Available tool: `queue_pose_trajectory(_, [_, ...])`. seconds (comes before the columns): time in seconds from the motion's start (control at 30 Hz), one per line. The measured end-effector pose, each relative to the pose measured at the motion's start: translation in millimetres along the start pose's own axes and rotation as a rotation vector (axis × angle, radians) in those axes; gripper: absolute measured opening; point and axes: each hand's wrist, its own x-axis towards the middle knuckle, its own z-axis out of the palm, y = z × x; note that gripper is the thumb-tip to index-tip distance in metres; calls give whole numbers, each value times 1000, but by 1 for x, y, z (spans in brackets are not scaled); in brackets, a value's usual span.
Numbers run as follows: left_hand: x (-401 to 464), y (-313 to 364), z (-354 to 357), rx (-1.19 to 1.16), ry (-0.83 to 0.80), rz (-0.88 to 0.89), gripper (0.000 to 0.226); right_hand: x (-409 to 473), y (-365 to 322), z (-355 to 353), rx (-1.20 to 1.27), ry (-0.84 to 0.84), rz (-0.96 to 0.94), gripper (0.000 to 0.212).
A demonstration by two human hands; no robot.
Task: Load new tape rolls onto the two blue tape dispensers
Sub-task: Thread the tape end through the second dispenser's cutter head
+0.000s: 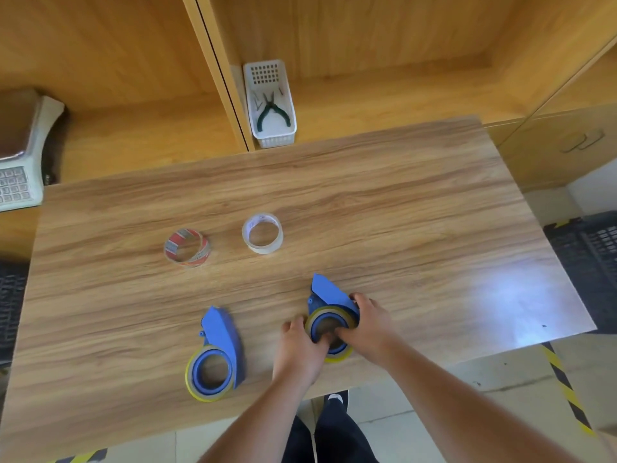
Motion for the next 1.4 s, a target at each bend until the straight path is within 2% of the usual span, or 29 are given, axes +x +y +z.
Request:
queue_pose_trajectory(0.23, [2,0,1,-35,30,-49,57,-2,1,5,-31,-16,-27,63])
queue_pose_trajectory(0.47, [-15,6,-14,-120,39,-23,48,-13,-5,6,142,-3,-8,36])
queue_pose_trajectory(0.57, [-28,5,-23,-201,49,10,39,-21,-9,1,279,2,20,39])
queue_pose_trajectory(0.8, [-65,-7,-63,-249,151,192,45,-57,-36,-12,460,-75,-78,63])
queue_pose_trajectory(0.97, [-89,-22,-94,-322,173,278,46,-81,-54,-3,592,-81,-97,54])
queue_pose_trajectory(1.07, [-96,-34,-110,-504,157,257,40,-89,-63,3,679,-80,-68,41])
queue_pose_trajectory(1.17, [-104,-46,-125,-687,120,196,26,-97,-74,7,867,-110,-13,22])
queue_pose_trajectory(1.23, [-114,-50,-131,-733,75,213,35,-104,-83,9,1026,-161,22,18])
queue_pose_trajectory(1.4, [-137,-55,-143,-680,13,351,48,-121,-103,17,1275,-288,61,33])
